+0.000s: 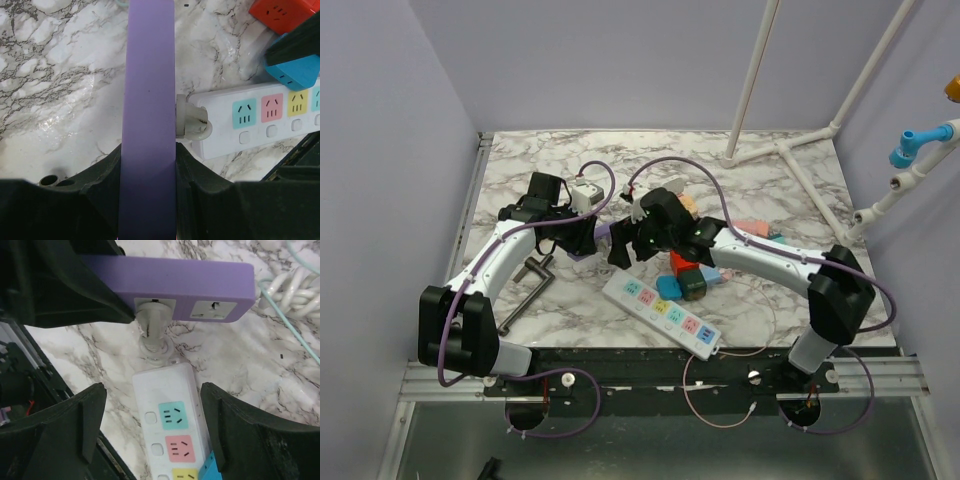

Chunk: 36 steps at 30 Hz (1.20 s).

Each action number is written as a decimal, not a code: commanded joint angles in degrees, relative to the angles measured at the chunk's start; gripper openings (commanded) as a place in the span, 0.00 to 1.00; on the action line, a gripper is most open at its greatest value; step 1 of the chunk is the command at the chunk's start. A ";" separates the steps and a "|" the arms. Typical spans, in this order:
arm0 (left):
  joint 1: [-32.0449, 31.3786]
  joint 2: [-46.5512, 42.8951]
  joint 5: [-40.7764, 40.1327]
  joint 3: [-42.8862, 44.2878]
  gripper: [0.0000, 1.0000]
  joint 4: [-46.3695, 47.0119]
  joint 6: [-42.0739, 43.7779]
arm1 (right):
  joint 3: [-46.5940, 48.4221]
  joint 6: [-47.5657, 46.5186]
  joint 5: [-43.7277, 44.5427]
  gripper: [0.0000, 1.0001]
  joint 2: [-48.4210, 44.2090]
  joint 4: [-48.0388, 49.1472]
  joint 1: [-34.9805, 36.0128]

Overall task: Pull the plug off the socket
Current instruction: Remove the plug from the socket.

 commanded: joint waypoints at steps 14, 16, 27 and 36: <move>1.09 -2.06 9.06 2.44 0.00 -2.75 -0.24 | -0.40 -4.65 -3.35 0.78 10.97 17.52 1.40; 1.09 -1.98 8.87 2.63 0.00 -2.82 -0.32 | -0.22 -4.66 -2.56 0.75 12.63 18.24 1.44; 1.35 -1.06 7.64 3.67 0.00 -2.36 -1.26 | -2.48 -4.45 -1.13 0.69 15.07 21.61 2.77; 1.31 -1.09 6.02 3.33 0.00 -1.85 -1.93 | -5.69 -1.04 6.61 0.37 13.36 29.43 3.34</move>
